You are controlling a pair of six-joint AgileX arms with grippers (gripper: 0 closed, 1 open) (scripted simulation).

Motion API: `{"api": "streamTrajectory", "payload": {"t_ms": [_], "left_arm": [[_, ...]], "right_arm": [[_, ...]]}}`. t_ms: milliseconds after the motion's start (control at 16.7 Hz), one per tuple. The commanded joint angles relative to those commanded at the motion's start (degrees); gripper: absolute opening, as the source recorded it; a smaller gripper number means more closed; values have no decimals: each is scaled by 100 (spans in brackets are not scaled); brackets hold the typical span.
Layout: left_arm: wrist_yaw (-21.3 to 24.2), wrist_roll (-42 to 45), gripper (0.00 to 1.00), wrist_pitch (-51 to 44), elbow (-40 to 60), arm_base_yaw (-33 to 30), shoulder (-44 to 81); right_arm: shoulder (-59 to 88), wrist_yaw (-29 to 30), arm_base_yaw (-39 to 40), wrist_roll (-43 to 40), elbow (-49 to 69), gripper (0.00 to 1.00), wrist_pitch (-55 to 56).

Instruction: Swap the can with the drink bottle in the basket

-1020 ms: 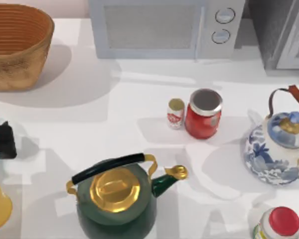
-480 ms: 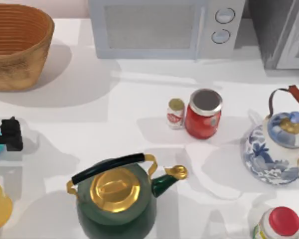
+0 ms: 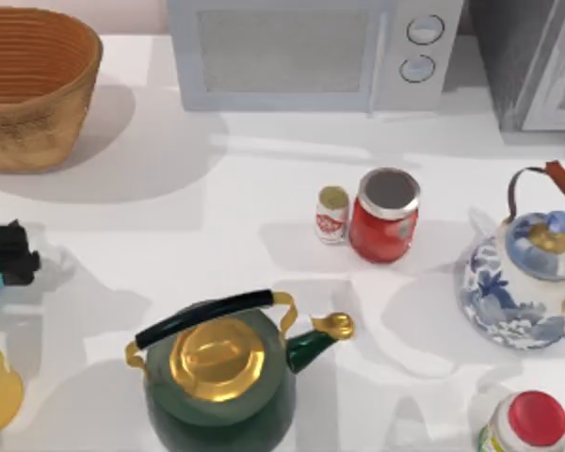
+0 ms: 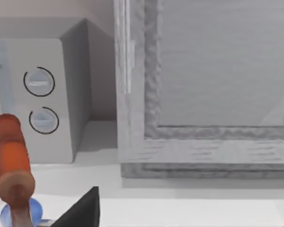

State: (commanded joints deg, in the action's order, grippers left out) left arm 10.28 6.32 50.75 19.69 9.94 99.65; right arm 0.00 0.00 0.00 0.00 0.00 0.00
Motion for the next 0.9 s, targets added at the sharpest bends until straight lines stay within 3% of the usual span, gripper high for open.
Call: {"api": "streamTrajectory", "payload": {"t_ms": [480, 900], "left_arm": [[0, 0, 2, 0, 0, 0, 0], [0, 0, 0, 0, 0, 0, 0]], "right_arm": [[0, 0, 0, 0, 0, 100, 0], [0, 0, 0, 0, 0, 100, 0]]}}
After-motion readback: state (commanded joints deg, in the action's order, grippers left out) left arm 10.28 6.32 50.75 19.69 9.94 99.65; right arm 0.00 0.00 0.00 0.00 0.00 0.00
